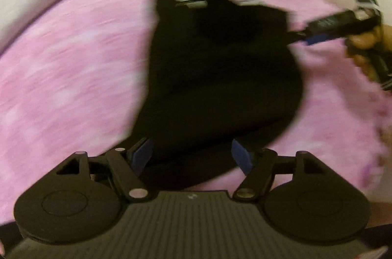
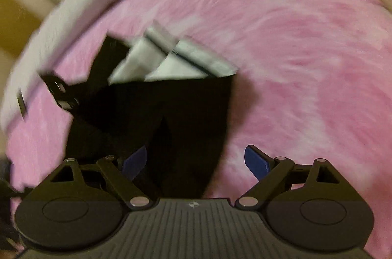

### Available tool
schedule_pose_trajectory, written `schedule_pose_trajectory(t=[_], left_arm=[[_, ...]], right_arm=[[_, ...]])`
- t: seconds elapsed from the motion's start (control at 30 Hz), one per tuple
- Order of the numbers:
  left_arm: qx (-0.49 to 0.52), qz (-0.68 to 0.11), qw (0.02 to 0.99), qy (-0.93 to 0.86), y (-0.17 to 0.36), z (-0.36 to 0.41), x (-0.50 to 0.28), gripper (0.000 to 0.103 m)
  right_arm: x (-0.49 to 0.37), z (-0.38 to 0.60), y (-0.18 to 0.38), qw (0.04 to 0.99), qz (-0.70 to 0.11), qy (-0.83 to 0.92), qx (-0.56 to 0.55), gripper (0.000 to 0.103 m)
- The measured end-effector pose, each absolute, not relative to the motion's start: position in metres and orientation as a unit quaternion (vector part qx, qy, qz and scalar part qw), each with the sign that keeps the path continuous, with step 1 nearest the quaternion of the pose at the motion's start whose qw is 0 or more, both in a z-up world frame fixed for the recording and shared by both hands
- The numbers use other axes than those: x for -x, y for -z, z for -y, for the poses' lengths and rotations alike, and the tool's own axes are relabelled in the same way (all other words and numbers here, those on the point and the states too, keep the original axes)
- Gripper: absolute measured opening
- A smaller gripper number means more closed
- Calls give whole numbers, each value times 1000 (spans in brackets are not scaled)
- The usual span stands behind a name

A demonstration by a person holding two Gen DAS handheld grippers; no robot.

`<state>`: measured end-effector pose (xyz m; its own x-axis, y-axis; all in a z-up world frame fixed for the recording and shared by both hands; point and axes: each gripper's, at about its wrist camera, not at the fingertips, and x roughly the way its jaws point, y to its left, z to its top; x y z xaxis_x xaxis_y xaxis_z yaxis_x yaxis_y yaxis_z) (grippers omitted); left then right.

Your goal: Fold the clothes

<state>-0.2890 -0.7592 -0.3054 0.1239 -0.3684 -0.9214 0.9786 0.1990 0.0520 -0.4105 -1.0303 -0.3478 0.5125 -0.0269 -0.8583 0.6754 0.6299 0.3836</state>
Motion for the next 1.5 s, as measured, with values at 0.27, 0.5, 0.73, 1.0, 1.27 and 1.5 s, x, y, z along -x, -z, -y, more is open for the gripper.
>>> schedule_pose_trajectory(t=[0.27,0.5,0.73,1.0,1.27,1.5], left_arm=[[-409,-407,701,420,299,656,202,85],[-443,-385,704,400,295,570,117,92],[-475,-363,706,380,290,484,31,92],[-558,-282,531,573,369,479,-53,84],[-552,-329,425,637,396,478,-75,10],[-475,-305,506,652,278,423,-43,2]], right_arm=[[412,1060,352,772,-425,277,-383,17],[439,1059,335,739,-450,337,-372,13],[417,981,294,719,-456,439,-288,52],[322,814,282,760,-477,396,-197,70],[256,731,291,779,-517,315,-164,70],[227,695,277,815,-545,197,19,76]])
